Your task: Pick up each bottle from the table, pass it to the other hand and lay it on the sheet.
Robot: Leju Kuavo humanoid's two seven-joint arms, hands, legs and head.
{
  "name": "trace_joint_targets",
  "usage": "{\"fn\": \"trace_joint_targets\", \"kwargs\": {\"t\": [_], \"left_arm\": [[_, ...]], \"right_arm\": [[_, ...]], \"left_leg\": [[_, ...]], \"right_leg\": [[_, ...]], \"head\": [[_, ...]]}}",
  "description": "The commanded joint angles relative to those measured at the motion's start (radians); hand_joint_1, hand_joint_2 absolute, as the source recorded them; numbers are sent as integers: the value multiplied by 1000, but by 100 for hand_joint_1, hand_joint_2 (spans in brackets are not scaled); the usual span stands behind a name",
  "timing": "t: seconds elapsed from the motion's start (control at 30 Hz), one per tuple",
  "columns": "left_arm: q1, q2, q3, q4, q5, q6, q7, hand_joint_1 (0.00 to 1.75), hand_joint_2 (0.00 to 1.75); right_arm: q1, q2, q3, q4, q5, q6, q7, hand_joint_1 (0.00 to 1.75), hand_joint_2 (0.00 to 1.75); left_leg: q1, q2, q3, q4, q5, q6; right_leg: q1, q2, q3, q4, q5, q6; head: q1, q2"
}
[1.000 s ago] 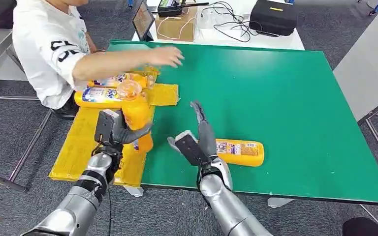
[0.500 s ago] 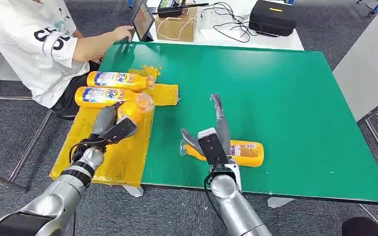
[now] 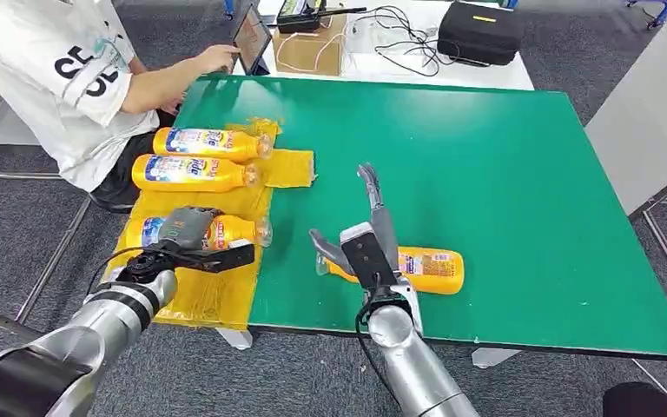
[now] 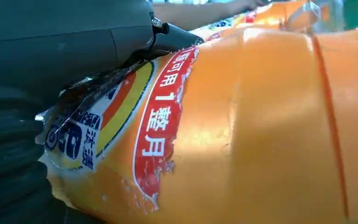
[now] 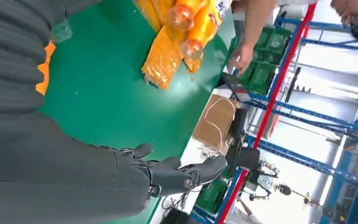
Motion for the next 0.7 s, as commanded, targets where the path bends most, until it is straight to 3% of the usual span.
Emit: {"fn": "trace_joint_targets", "kwargs": {"t": [0.03, 0.23, 0.27, 0.3, 0.37, 0.63, 0.7], "left_arm": [[-10, 13, -63, 103, -13, -62, -81, 175, 175], [-7, 5, -60, 101, -13, -56, -81, 175, 175], [-6, 3, -55, 100, -9, -55, -84, 127, 175], [-3, 2, -56, 95, -22, -26, -76, 3, 175], [6, -7, -46, 93, -37, 46, -43, 0, 175], [13, -16, 2, 82, -9, 67, -92, 0, 175], [12, -17, -17, 77, -63, 137, -24, 0, 175]], "right_arm": [[-85, -6, 31, 142, -3, 28, 10, 0, 175], [-88, -4, 31, 145, -3, 27, 10, 0, 175], [-91, -6, 33, 149, 1, 28, 13, 0, 175], [-96, -6, 35, 157, 5, 27, 19, 0, 175], [-110, -7, 40, 186, 21, 28, 40, 0, 175], [-144, -22, 67, 236, 73, 34, 80, 0, 175], [-170, -34, 86, 280, 126, 38, 118, 0, 175]], "left_leg": [[0, 3, 4, -1, -1, -1], [1, 3, 7, -1, -2, -1], [0, 2, 4, -1, -1, -1], [1, 2, 6, 0, -2, -1], [1, 3, 6, -1, -2, -1], [1, 0, 5, 0, -1, -2], [1, 1, 5, 0, -1, -1]], "right_leg": [[1, 2, 3, -1, 0, -1], [1, 3, 6, -1, -1, -2], [0, 2, 4, -1, -1, -1], [1, 2, 5, -1, -1, -2], [1, 2, 6, -1, -1, -2], [2, 0, 5, -1, -1, -2], [1, 1, 5, -1, -1, -2]], "head": [[0, 0], [0, 0], [0, 0], [0, 0], [0, 0], [0, 0], [0, 0]]}}
